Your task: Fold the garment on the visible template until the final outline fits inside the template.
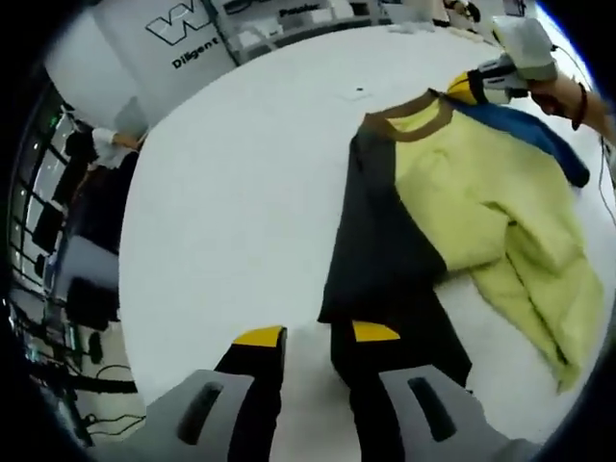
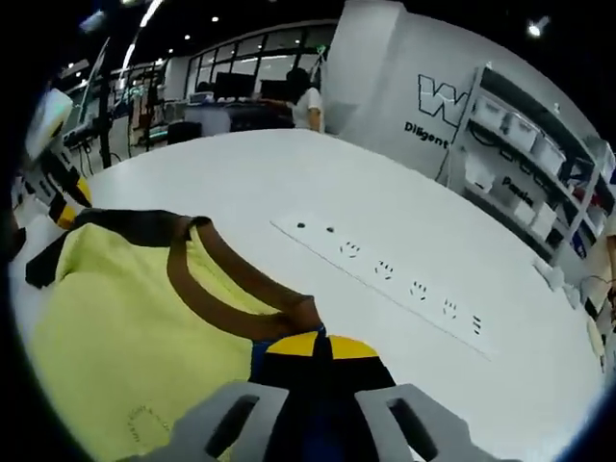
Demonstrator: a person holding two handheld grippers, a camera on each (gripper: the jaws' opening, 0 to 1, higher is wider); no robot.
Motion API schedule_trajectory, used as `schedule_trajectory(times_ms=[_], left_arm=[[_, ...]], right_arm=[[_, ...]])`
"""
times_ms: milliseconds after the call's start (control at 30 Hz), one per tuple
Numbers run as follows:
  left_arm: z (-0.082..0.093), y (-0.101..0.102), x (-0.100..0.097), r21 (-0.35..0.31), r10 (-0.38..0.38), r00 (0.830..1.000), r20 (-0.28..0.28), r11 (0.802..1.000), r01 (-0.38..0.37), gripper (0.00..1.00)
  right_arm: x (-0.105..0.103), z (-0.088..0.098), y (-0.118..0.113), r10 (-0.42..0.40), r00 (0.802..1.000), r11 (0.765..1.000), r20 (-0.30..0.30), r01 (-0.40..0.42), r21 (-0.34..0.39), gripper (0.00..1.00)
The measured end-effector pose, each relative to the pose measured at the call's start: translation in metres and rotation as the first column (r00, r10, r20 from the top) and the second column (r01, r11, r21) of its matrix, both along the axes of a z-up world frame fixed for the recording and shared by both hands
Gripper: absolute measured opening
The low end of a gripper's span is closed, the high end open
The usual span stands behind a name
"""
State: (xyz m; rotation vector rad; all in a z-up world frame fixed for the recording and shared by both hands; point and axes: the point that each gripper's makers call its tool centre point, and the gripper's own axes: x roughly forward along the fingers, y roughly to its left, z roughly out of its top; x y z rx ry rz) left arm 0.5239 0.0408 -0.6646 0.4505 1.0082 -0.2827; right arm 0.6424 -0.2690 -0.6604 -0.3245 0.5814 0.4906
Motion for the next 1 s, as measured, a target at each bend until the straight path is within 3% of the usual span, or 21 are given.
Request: schedule_trajectory(times_ms=[100, 233, 333, 400, 533, 667, 1000], left_arm=[[0.006, -0.001, -0.004, -0.065, 0.048, 0.999, 0.013, 0.997, -0.047, 0.38], [0.016, -0.009, -0.014, -0.146, 0.081, 0.996, 0.034, 0.986, -0.075, 0.48], [0.022, -0.028, -0.018, -0.265, 0.099, 0.993, 0.063, 0.961, -0.079, 0.65], [0.023, -0.034, -0.024, -0.280, 0.100, 0.993, 0.064, 0.957, -0.079, 0.71], [0.023, -0.042, -0.037, -0.266, 0.083, 0.994, 0.077, 0.962, -0.060, 0.71], [0.026, -0.058, -0.053, -0.327, 0.073, 0.995, 0.067, 0.944, -0.047, 0.71], [0.033, -0.072, -0.074, -0.328, 0.018, 0.996, 0.090, 0.945, 0.013, 0.71]], right_arm=[[-0.003, 0.005, -0.003, -0.035, 0.999, 0.998, -0.020, 0.036, 0.050, 0.13], [-0.017, 0.011, 0.005, -0.063, 0.994, 0.979, -0.093, 0.079, 0.189, 0.34], [-0.027, 0.016, 0.007, -0.056, 0.994, 0.972, -0.094, 0.076, 0.224, 0.49], [-0.035, 0.017, 0.006, -0.055, 0.993, 0.971, -0.102, 0.077, 0.228, 0.51], [-0.055, 0.021, 0.006, -0.035, 0.994, 0.973, -0.104, 0.057, 0.224, 0.52], [-0.073, 0.027, 0.010, -0.004, 0.994, 0.969, -0.111, 0.032, 0.244, 0.59], [-0.126, 0.037, 0.020, 0.084, 0.988, 0.968, -0.128, -0.051, 0.246, 0.66]])
